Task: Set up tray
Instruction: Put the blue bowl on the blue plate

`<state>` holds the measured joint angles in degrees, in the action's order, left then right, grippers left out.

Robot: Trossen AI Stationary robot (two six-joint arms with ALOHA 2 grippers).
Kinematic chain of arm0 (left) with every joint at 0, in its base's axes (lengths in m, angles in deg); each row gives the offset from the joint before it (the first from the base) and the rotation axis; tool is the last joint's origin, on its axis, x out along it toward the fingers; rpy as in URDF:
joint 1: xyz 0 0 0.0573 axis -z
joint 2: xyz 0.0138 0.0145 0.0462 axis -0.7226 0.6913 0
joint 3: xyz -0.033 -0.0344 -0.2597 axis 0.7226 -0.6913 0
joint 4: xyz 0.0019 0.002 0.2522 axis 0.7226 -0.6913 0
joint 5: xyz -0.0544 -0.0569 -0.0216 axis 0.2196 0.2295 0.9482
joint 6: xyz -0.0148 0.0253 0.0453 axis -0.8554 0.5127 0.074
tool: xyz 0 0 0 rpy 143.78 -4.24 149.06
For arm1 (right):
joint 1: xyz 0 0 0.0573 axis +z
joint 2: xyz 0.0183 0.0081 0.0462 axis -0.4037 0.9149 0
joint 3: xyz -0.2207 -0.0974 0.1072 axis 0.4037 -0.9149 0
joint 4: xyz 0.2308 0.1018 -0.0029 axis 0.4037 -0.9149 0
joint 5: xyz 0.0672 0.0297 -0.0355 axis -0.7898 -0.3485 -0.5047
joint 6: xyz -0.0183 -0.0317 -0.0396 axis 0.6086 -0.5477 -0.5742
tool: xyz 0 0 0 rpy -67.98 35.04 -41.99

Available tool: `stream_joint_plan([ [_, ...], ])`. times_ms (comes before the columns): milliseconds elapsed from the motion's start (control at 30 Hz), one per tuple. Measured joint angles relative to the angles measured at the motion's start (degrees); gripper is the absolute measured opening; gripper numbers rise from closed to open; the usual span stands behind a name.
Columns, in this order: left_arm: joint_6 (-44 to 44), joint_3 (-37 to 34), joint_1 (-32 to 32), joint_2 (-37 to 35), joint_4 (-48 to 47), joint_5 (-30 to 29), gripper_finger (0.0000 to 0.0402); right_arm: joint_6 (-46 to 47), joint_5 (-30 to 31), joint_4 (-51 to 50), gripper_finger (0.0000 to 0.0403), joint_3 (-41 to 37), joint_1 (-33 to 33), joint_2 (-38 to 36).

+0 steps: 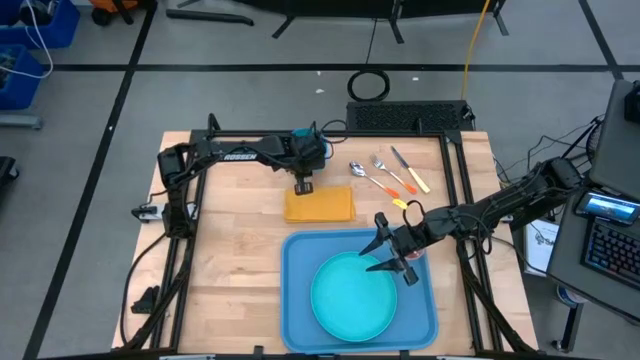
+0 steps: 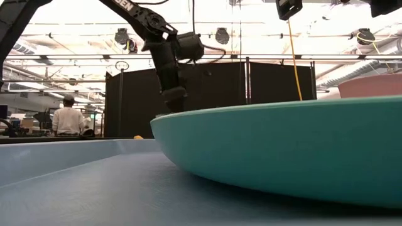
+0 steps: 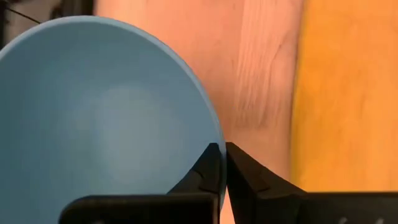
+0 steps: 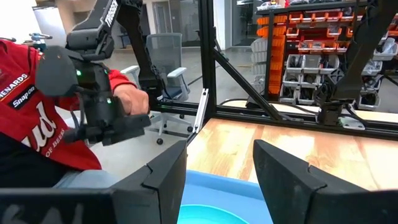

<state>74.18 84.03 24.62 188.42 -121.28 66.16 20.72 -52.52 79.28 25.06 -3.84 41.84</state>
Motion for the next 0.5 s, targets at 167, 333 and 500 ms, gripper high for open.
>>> stream_joint_plan([
  [167, 0.35, 0.0, 1.46, -3.66, -0.35, -0.18, 0.0008, -0.01, 0.0, -0.02, 0.0178, 0.0, 0.0, 0.0],
  [333, -1.28, 0.0, 3.45, -8.12, -2.5, 0.26, 0.0008, 0.07, -0.01, 0.15, 0.0178, 0.0, 0.0, 0.0],
  [500, -2.3, 0.02, 7.06, -12.57, -3.23, 1.91, 0.0008, 0.16, -0.02, 0.42, 0.0178, 0.0, 0.0, 0.0],
])
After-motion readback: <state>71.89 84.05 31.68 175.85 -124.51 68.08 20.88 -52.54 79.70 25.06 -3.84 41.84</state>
